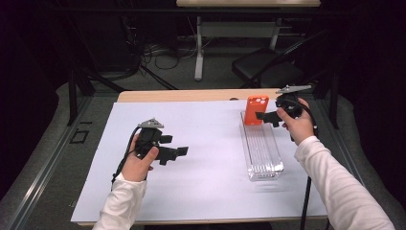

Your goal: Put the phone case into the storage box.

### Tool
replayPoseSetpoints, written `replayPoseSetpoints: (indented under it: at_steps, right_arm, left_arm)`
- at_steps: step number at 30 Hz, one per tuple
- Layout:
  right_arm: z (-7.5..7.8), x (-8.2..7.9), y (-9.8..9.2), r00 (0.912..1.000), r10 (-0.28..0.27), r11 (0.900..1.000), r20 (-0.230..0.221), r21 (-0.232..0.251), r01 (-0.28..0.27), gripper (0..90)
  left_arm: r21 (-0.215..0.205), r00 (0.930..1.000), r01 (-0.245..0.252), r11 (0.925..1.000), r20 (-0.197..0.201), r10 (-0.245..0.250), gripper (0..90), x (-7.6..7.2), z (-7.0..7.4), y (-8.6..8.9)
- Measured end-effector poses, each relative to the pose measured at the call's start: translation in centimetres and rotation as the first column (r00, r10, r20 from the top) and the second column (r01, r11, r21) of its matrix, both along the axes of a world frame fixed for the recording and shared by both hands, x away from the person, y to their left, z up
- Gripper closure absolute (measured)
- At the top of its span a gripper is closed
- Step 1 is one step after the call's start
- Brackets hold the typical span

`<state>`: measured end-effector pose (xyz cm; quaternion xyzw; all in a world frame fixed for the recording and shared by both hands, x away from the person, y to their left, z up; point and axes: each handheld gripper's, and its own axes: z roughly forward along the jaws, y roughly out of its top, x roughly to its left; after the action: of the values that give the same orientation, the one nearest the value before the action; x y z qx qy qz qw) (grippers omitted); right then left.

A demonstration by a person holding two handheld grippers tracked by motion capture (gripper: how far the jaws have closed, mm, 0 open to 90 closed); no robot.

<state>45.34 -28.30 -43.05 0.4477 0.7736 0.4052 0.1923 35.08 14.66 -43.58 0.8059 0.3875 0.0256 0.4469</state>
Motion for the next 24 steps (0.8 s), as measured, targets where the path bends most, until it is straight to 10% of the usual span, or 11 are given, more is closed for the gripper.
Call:
replayPoseSetpoints:
  at_steps: [24]
  right_arm:
    - [0.0, -2.6, 1.5, 0.9976, 0.069, 0.997, -0.007, 0.038, -0.068, 0.0]
  left_arm:
    - [-0.015, 0.9995, -0.026, 0.9995, 0.017, 0.027, 17.2, 0.2, 0.9, 1.0]
